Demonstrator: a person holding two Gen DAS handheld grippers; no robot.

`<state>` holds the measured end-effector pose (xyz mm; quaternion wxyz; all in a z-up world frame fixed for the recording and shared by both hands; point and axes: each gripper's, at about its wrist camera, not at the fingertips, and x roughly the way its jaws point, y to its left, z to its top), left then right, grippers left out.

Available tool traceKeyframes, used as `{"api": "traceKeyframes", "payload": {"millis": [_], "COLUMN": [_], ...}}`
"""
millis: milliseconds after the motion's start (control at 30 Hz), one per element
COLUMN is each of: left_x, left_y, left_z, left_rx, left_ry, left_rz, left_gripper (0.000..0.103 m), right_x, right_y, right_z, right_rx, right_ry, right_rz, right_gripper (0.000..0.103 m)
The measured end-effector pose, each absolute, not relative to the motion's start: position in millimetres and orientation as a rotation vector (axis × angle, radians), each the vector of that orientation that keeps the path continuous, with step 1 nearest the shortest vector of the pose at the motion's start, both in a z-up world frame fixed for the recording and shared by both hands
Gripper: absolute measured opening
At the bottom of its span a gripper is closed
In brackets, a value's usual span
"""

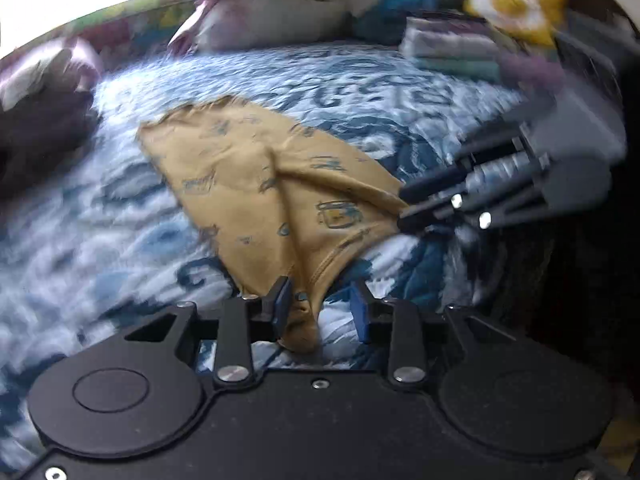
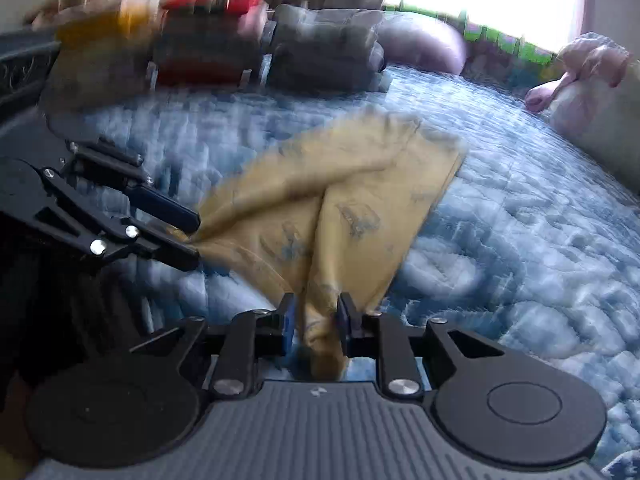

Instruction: Fold clothes

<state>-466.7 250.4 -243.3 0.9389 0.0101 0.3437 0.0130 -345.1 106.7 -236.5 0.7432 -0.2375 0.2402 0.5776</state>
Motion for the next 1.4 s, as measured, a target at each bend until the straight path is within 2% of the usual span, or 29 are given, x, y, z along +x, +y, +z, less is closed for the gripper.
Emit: {"api": "traceKeyframes", "payload": {"millis": [67, 167, 333, 500, 700, 1267, 1367, 1400], "left_x": [-469, -467, -434, -392, -348, -275, -273, -272], "left_y": [263, 293, 368, 436, 485, 534, 533, 531], "left_z": [-231, -220, -233, -248, -256, -256, -256, -255], "left_rx": [-0.074, -0.218, -0.503, -0.707, -0.836, -0.827, -0.811, -0.799], "left_ry": [0.662, 0.593, 0.598, 0.613, 0.599, 0.613, 0.61, 0.609], "left_rz": [0.013, 0.049, 0.156, 0.13, 0.084, 0.034, 0.028, 0.024], "left_gripper": [0.03, 0.03, 0.03, 0.039, 0.039, 0.035, 0.028, 0.02], "right_x": [-335, -297, -219, -166, -111, -35, -31, -31], "right_y": [104, 97, 115, 147, 183, 258, 262, 263], "right_z": [-231, -219, -234, -252, -265, -271, -273, -273], "right_rx": [-0.478, -0.246, 0.026, 0.183, 0.307, 0.328, 0.335, 0.332], "right_ry": [0.556, 0.637, 0.83, 0.94, 1.017, 1.074, 1.073, 1.071], "right_rz": [1.275, 1.263, 1.211, 1.171, 1.179, 1.272, 1.271, 1.269], "right_gripper": [0.022, 0.023, 0.031, 0.033, 0.033, 0.035, 0.027, 0.026]}}
